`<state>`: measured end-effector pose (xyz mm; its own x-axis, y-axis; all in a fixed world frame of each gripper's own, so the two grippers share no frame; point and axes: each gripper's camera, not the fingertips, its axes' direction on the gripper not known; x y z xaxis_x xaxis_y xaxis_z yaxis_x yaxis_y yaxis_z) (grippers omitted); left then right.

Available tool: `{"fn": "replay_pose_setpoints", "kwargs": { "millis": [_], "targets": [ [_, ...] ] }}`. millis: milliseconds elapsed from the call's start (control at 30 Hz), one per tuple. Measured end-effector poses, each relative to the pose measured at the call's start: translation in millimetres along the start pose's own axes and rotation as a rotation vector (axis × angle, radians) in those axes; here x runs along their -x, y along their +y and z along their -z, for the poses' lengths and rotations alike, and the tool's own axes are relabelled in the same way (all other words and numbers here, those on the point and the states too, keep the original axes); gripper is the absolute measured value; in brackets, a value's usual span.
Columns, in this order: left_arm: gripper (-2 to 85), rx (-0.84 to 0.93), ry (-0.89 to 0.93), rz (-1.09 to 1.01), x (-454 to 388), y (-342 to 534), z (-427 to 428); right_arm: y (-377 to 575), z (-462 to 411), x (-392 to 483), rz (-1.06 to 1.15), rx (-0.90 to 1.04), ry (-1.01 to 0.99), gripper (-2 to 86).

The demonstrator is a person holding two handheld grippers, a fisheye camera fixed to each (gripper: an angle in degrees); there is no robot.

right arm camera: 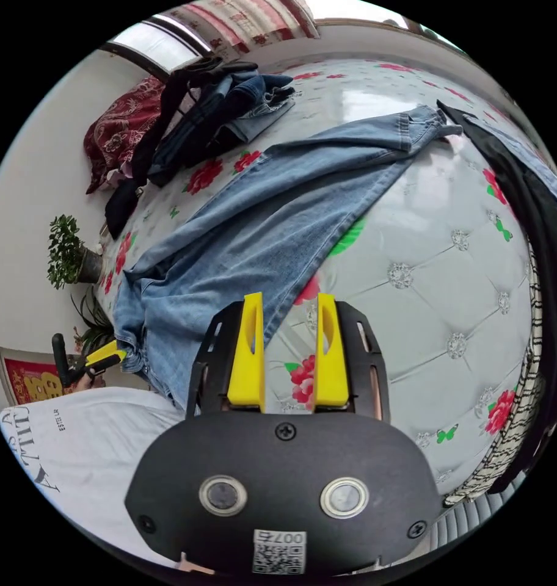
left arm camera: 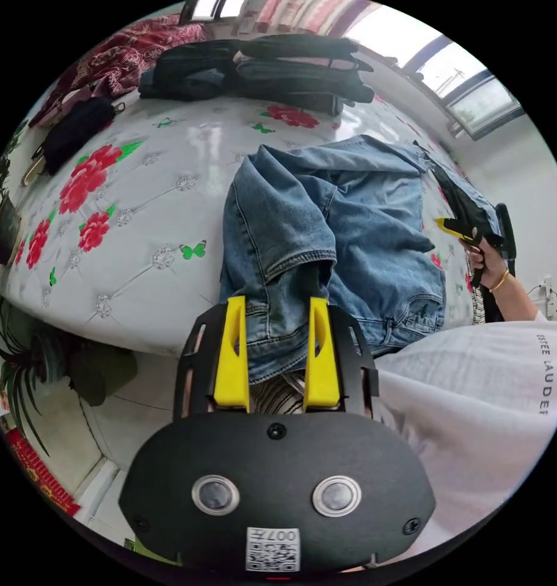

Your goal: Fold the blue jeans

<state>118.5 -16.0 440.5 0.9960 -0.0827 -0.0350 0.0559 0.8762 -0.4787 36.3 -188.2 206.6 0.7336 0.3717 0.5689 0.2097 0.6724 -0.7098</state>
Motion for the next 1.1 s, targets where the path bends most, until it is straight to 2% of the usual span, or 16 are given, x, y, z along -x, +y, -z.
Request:
{"fn": "replay_pose_setpoints", "kwargs": {
  "millis": [133, 167, 267, 333, 433, 500, 533, 567, 600, 667, 833, 967, 1033, 1067, 1100],
  "targets": [
    [3.6, 0.09, -0.097, -0.059, -2, -29, -16, -24, -28, -10, -0.114, 0.047, 0.035, 5.4],
    [2.2, 0.099, -0.111, -0.077, 4, -39, -11, -25, -29, -4, -0.131, 0.022, 0.123, 3.8],
    [0.9, 0.077, -0.181, -0.131, 36, -73, 19, -21, -36, 17, -0.067, 0.017, 0.145, 1.1],
    [0.8, 0.03, -0.19, -0.083, 69, -102, 46, -14, -40, 36, -0.006, 0.045, 0.117, 0.5],
    [1.9, -0.068, -0.407, 0.005, 117, -154, 96, 7, -45, 88, 0.09, 0.098, -0.205, 0.3],
    [4.0, -0.123, -0.585, 0.201, 152, -183, 125, 28, -57, 155, 0.242, 0.182, -0.476, 0.7],
    [4.6, -0.117, -0.611, 0.252, 159, -187, 130, 33, -60, 172, 0.287, 0.201, -0.517, 0.8],
    [5.2, -0.116, -0.652, 0.314, 165, -190, 138, 42, -61, 204, 0.437, 0.238, -0.498, 1.7],
    [5.5, -0.159, -0.68, 0.32, 162, -183, 144, 45, -58, 224, 0.539, 0.248, -0.36, 2.4],
    [5.5, -0.209, -0.689, 0.312, 152, -163, 145, 45, -46, 227, 0.583, 0.202, -0.19, 3.4],
    [4.8, -0.171, -0.611, 0.256, 124, -79, 93, 48, -17, 183, 0.477, 0.085, -0.06, 6.4],
    [4.6, -0.043, -0.566, 0.284, 114, -26, 46, 69, -47, 189, 0.511, 0.239, -0.08, 7.1],
    [4.7, -0.033, -0.538, 0.321, 117, -17, 38, 78, -68, 199, 0.535, 0.299, -0.005, 6.1],
    [4.7, -0.046, -0.51, 0.343, 121, -15, 37, 81, -83, 199, 0.514, 0.333, 0.122, 4.8],
    [4.8, -0.045, -0.481, 0.362, 127, -17, 36, 78, -80, 199, 0.514, 0.317, 0.12, 3.5]
  ]
}}
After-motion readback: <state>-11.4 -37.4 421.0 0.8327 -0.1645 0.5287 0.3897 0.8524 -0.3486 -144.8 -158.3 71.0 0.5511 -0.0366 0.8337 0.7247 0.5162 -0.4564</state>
